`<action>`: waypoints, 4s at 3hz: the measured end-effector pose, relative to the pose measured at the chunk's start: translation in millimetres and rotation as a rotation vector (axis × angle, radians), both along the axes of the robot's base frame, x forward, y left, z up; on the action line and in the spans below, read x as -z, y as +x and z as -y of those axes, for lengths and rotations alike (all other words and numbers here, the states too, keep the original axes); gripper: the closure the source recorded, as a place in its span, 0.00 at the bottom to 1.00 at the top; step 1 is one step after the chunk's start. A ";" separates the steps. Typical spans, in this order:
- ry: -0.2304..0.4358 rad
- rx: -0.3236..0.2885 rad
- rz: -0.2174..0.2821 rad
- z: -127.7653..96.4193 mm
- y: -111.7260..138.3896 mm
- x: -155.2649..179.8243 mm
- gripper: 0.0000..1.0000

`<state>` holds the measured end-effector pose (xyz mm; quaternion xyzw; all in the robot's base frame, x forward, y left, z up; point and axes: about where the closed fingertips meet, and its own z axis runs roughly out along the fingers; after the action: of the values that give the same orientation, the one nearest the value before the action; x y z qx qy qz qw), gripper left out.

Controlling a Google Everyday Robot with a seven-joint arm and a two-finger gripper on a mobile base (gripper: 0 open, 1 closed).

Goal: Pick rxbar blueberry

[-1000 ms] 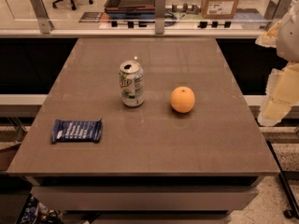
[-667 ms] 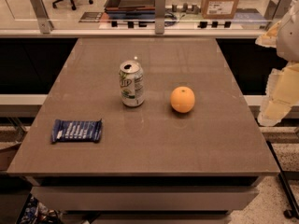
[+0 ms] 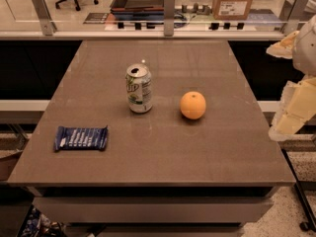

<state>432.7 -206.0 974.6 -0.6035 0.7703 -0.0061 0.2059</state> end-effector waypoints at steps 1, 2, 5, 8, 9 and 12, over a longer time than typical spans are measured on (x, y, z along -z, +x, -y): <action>0.100 -0.029 -0.002 -8.7 -4.0 17.2 0.00; 0.206 -0.070 -0.004 -21.8 -7.6 39.8 0.00; 0.500 -0.216 0.023 -77.4 -33.8 77.3 0.00; 0.616 -0.282 -0.031 -119.9 -28.7 104.3 0.07; 0.631 -0.319 -0.020 -134.3 -22.5 103.3 0.17; 0.683 -0.359 0.001 -161.5 -23.3 110.5 0.12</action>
Offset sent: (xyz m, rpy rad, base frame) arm -0.0114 0.0376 -0.0715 0.3548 0.0142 0.1239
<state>409.4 -44.5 864.1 -0.6254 0.6101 0.2866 0.3930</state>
